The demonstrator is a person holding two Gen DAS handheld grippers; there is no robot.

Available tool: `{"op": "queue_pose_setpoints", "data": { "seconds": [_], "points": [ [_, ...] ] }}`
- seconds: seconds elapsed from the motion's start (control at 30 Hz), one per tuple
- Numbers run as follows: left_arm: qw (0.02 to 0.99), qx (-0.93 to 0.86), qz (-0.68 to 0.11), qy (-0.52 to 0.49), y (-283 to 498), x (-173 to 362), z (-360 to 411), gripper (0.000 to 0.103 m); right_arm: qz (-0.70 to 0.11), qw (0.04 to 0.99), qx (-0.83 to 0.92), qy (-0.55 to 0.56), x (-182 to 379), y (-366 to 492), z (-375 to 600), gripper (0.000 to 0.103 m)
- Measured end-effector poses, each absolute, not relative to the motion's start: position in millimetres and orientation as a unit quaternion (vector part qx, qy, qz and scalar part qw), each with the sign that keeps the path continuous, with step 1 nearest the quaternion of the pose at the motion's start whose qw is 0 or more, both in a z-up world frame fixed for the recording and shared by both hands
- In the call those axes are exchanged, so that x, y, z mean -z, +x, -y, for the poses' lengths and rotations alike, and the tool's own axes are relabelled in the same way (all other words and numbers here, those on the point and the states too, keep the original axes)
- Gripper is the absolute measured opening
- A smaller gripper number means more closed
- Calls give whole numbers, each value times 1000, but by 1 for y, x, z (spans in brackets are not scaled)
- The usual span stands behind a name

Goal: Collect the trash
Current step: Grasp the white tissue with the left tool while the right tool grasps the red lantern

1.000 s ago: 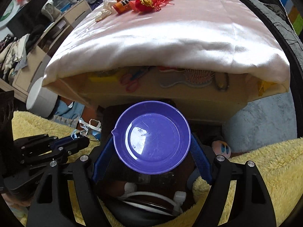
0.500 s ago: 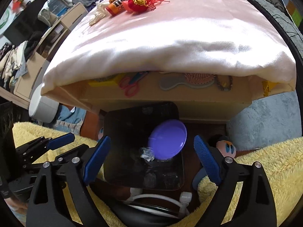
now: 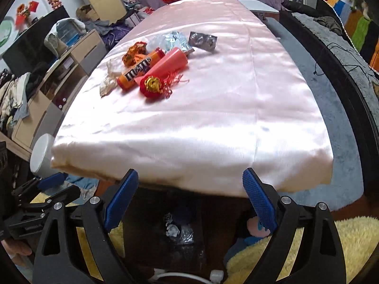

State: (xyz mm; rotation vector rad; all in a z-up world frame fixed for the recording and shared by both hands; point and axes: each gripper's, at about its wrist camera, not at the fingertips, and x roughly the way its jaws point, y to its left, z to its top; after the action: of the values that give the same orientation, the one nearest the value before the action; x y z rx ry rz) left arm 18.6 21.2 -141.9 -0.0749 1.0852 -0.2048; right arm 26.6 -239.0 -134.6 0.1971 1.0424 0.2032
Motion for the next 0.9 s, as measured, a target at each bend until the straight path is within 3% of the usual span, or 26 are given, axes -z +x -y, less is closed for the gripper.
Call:
{"op": "queue_pose_setpoints", "data": {
  "seconds": [0.13,0.2,0.27,0.4,0.47,0.8,0.9],
  "points": [
    [855,88,-510,-28,46,135,-22,80,-489,861,-107,90,128,53,235,89],
    [857,84,-509,-27,61,134,-26,80,-486,862,-115,89,129,64,230,83],
    [858,80,-507,-25,73,134,-28,80,-485,861,-124,89,130,76,223,72],
    [865,66,-496,-26,103,128,-34,80,-480,861,-144,82,133,96,208,66],
    [868,58,-493,-28,118,126,-38,80,-476,864,-149,71,134,106,200,58],
    [865,57,-496,-39,189,133,-36,79,-479,860,-165,66,146,144,188,55],
    [863,59,-500,-35,207,138,-33,75,-478,860,-169,62,146,150,186,48]
  ]
}}
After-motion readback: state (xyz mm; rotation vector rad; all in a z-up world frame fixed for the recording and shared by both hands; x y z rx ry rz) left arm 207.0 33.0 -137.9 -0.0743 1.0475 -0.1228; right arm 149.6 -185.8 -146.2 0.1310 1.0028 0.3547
